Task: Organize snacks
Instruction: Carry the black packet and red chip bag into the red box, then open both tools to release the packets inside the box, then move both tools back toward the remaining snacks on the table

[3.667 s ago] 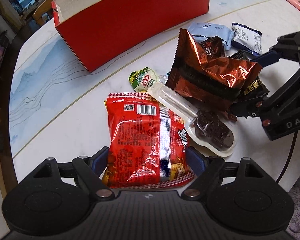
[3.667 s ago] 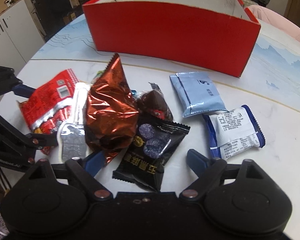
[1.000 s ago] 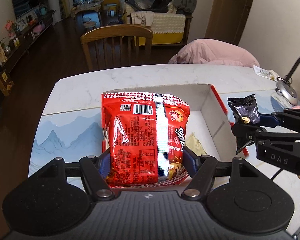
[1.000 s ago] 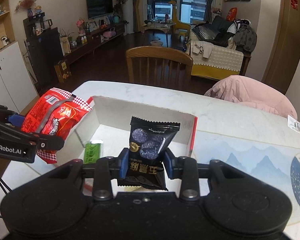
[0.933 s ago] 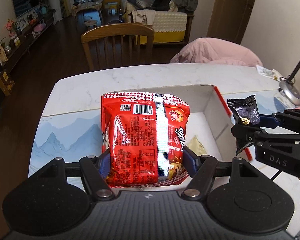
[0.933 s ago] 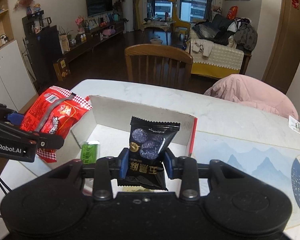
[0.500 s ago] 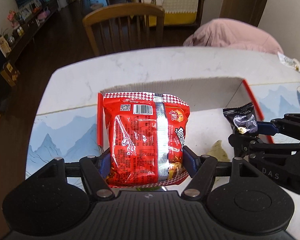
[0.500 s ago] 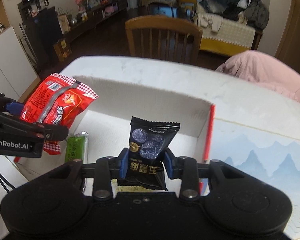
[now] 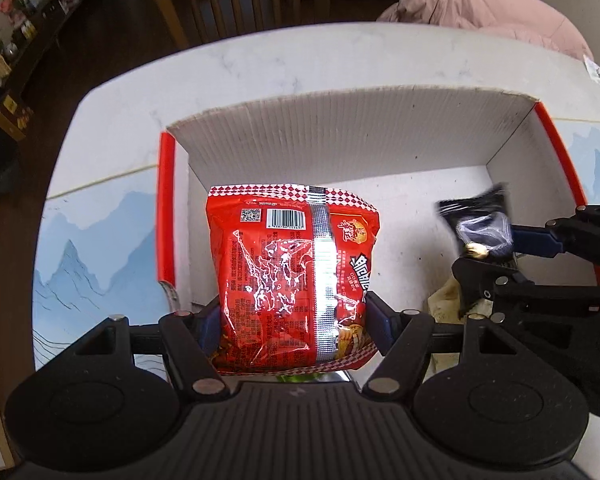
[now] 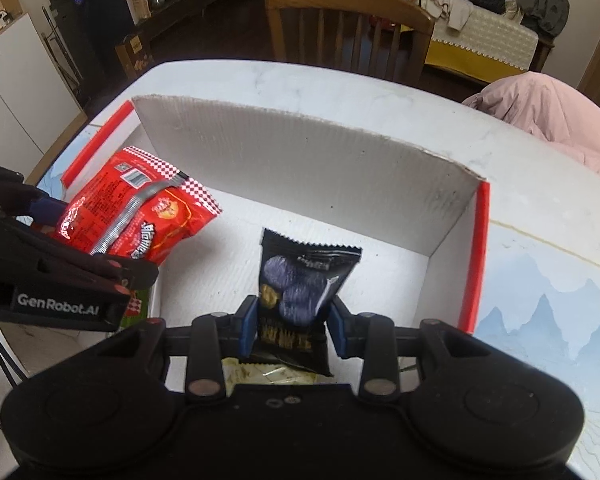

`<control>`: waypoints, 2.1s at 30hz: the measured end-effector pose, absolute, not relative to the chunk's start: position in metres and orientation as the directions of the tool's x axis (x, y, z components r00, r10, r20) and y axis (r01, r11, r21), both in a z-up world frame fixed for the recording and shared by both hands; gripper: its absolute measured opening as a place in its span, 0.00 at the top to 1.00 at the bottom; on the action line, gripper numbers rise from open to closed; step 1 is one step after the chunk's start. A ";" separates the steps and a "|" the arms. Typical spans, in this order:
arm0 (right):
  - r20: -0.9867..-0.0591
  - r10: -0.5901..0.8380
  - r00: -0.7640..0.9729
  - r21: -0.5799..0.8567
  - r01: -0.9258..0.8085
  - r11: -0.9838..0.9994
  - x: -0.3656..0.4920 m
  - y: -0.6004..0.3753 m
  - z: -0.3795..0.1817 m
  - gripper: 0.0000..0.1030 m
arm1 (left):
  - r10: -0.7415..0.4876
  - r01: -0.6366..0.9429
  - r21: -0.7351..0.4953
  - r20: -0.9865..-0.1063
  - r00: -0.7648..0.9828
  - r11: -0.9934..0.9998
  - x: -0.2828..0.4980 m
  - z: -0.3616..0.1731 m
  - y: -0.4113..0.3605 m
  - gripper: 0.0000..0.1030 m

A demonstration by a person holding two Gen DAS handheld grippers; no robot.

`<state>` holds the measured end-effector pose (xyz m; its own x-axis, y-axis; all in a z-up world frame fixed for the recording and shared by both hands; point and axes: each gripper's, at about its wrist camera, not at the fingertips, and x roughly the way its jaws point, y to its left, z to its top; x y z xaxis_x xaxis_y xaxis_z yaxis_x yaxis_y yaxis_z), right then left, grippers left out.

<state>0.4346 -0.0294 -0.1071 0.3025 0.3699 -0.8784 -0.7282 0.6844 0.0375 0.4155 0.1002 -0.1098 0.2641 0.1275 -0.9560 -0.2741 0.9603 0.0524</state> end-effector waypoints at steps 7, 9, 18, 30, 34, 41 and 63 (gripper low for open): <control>-0.890 0.351 0.292 0.029 -0.730 0.682 0.439 -0.029 -0.111 0.65 | 0.112 -0.269 0.050 -0.969 0.219 0.962 0.417 -0.122 0.099 0.32; -0.889 0.349 0.296 0.027 -0.728 0.685 0.438 -0.029 -0.111 0.64 | 0.106 -0.264 0.047 -0.971 0.216 0.963 0.417 -0.123 0.098 0.31; -0.872 0.378 0.311 0.039 -0.725 0.687 0.428 -0.038 -0.096 0.59 | 0.070 -0.268 -0.002 -0.964 0.257 0.963 0.405 -0.110 0.096 0.31; -0.815 0.450 0.364 0.065 -0.715 0.696 0.392 -0.064 -0.050 0.47 | 0.056 -0.274 -0.050 -0.930 0.364 0.960 0.365 -0.066 0.098 0.31; -0.793 0.475 0.382 0.076 -0.712 0.698 0.378 -0.073 -0.034 0.41 | 0.047 -0.261 -0.066 -0.912 0.406 0.963 0.348 -0.052 0.092 0.31; -0.752 0.510 0.418 0.078 -0.711 0.698 0.344 -0.083 -0.011 0.30 | 0.044 -0.221 -0.071 -0.879 0.475 0.973 0.314 -0.025 0.079 0.31; -0.658 0.582 0.478 0.090 -0.717 0.691 0.250 -0.110 0.018 0.10 | 0.019 -0.168 -0.110 -0.782 0.623 0.980 0.200 0.012 0.068 0.27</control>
<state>0.2499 -0.1102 0.0183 0.4780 0.5818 -0.6580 -0.7173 0.6910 0.0900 0.1998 0.0682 0.0120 0.6230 0.0187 -0.7820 -0.1677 0.9797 -0.1102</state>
